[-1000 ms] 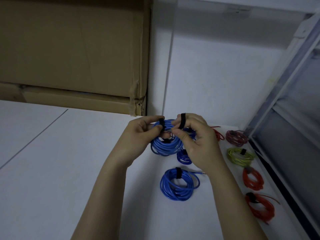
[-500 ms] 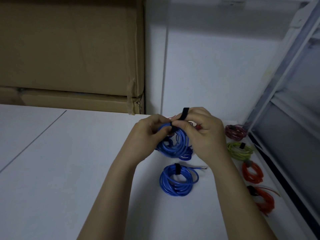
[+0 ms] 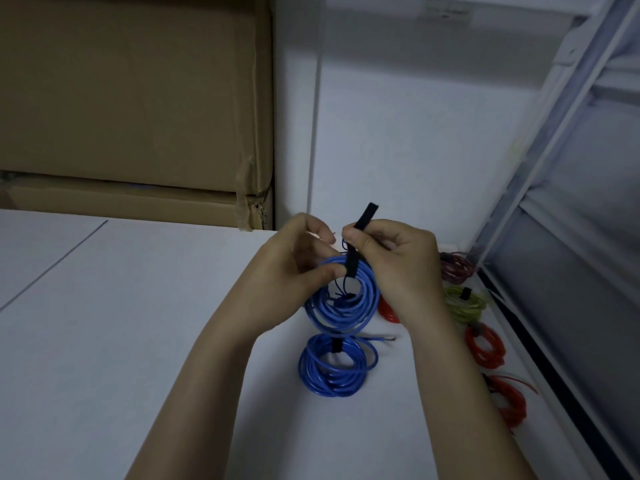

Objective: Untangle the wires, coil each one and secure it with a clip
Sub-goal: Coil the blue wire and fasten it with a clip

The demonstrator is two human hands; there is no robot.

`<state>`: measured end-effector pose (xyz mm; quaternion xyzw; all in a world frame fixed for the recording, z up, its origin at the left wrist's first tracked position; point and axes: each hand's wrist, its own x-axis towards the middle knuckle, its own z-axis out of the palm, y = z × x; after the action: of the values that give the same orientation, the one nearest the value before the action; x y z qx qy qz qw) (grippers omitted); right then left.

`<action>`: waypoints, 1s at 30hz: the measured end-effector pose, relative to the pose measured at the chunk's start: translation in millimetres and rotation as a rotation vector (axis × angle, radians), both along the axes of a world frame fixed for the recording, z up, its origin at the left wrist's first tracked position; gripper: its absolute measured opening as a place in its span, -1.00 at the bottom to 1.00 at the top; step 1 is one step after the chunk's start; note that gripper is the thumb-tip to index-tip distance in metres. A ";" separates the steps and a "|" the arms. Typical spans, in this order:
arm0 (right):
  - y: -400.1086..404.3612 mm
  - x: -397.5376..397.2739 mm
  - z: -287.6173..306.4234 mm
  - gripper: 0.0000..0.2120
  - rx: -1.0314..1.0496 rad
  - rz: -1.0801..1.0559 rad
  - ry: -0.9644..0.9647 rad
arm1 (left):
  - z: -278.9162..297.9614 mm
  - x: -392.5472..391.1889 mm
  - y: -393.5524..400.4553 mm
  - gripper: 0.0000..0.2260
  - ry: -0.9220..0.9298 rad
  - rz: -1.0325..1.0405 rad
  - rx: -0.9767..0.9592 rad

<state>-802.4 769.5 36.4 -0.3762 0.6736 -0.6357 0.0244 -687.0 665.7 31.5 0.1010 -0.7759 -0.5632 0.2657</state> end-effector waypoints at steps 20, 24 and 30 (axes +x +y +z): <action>7.4 1.5 8.6 -0.78 0.142 0.035 -0.030 | 6.3 -5.2 9.9 -0.79 0.083 0.209 -0.645; 10.1 3.8 8.8 -0.43 0.156 0.096 -0.053 | 6.5 -6.0 11.1 -0.81 0.085 0.222 -0.589; 6.6 7.7 10.7 -0.88 0.196 0.254 -0.155 | 3.4 -4.3 4.7 -0.82 0.045 0.220 -0.443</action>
<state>-794.7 776.1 47.1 -0.4041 0.6754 -0.5859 0.1930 -691.4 670.4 35.0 0.1116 -0.8587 -0.3492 0.3581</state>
